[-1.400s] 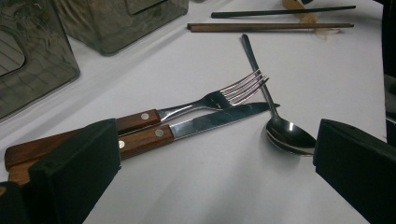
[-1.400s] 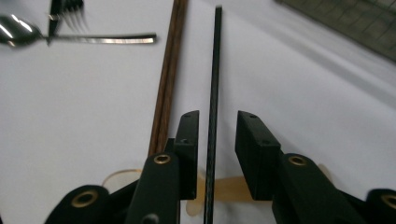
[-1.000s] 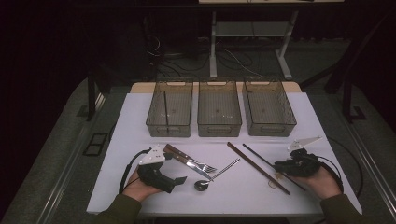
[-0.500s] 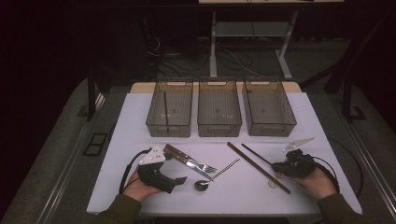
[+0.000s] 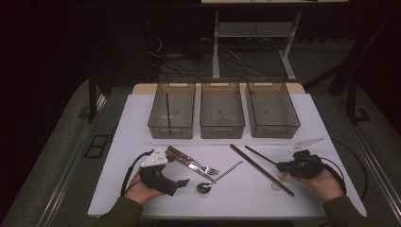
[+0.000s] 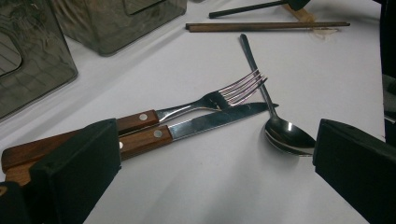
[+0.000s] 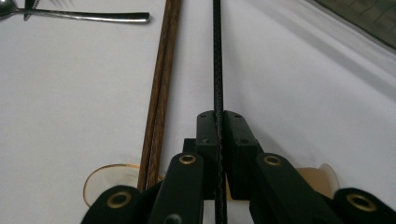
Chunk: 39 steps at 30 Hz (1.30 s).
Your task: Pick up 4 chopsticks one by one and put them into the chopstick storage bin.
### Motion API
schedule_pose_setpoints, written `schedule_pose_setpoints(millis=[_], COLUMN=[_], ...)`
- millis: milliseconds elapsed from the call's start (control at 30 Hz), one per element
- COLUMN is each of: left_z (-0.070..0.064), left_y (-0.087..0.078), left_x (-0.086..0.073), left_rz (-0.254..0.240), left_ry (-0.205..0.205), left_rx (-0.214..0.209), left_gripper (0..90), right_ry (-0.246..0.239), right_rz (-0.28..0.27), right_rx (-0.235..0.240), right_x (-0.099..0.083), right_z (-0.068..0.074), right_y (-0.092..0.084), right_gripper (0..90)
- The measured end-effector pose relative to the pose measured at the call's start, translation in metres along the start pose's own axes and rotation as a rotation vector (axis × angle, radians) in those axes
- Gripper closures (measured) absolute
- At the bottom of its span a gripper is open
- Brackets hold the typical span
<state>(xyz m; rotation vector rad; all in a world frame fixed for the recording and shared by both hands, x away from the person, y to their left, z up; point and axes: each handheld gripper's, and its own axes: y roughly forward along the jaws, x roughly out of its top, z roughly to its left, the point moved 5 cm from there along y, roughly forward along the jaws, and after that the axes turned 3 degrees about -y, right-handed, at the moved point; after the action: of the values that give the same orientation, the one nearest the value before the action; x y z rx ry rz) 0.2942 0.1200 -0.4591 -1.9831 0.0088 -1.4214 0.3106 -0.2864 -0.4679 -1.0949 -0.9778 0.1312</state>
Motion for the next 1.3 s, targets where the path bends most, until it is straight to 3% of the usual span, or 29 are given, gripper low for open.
schedule_pose_setpoints(millis=[500, 933, 1300], left_z=[0.002, 0.003, 0.003], left_y=[-0.001, -0.001, -0.001], left_x=[-0.001, -0.001, -0.001], left_rz=[-0.001, -0.003, -0.004], left_ry=[-0.003, -0.011, -0.012], left_rx=[-0.002, 0.008, 0.006], left_gripper=[0.0, 0.0, 0.0], right_ry=[-0.016, -0.013, -0.025], right_rz=[-0.055, -0.128, -0.158], right_rx=[0.036, 0.101, 0.117], right_x=[0.011, 0.032, 0.056], right_z=[0.003, 0.014, 0.022], right_y=[-0.007, -0.009, -0.005], right_gripper=[85.2, 85.2, 85.2])
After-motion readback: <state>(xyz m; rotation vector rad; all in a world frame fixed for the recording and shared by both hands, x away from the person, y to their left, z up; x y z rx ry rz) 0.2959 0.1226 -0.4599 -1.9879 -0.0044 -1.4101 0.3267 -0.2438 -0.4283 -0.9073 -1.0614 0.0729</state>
